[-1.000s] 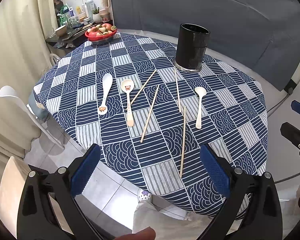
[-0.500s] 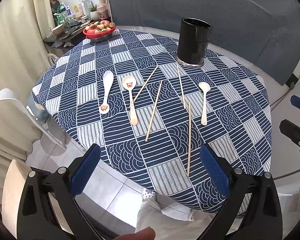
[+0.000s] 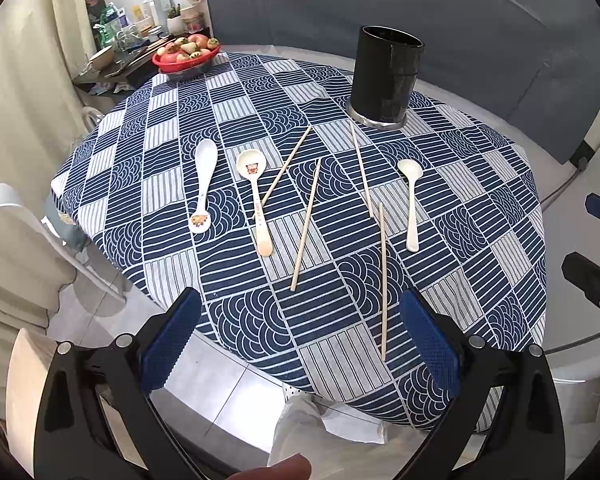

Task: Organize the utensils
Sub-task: 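Move the left tool toward a wooden chopstick while the right tool approaches another chopstick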

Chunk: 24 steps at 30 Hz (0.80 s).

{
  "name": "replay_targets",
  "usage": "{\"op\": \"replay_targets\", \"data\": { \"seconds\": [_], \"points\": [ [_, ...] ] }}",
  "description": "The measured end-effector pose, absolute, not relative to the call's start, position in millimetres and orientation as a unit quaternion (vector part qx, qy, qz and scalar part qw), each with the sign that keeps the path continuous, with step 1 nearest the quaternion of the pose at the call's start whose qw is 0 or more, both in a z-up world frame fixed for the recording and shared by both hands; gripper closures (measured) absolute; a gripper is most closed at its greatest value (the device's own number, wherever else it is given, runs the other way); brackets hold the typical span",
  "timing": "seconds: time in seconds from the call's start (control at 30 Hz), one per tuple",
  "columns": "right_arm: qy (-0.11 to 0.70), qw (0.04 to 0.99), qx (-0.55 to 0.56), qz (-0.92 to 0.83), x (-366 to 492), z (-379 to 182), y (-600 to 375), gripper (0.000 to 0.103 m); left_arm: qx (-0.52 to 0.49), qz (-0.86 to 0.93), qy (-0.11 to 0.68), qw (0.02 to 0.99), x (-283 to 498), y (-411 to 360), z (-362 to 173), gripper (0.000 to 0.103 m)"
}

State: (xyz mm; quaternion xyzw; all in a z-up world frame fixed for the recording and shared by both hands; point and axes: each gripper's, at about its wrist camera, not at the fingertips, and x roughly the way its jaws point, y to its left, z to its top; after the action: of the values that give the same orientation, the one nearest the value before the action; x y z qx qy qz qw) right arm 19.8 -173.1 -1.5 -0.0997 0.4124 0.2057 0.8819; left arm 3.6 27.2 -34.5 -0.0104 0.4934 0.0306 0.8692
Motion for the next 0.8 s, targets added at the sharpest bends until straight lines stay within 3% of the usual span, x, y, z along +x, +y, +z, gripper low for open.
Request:
{"op": "replay_targets", "data": {
  "seconds": [0.8],
  "points": [
    [0.437, 0.890, -0.055, 0.115, 37.7, -33.7, -105.6, 0.008, 0.045, -0.055, 0.488, 0.870, 58.4, 102.8, -34.4, 0.006]
  ]
}}
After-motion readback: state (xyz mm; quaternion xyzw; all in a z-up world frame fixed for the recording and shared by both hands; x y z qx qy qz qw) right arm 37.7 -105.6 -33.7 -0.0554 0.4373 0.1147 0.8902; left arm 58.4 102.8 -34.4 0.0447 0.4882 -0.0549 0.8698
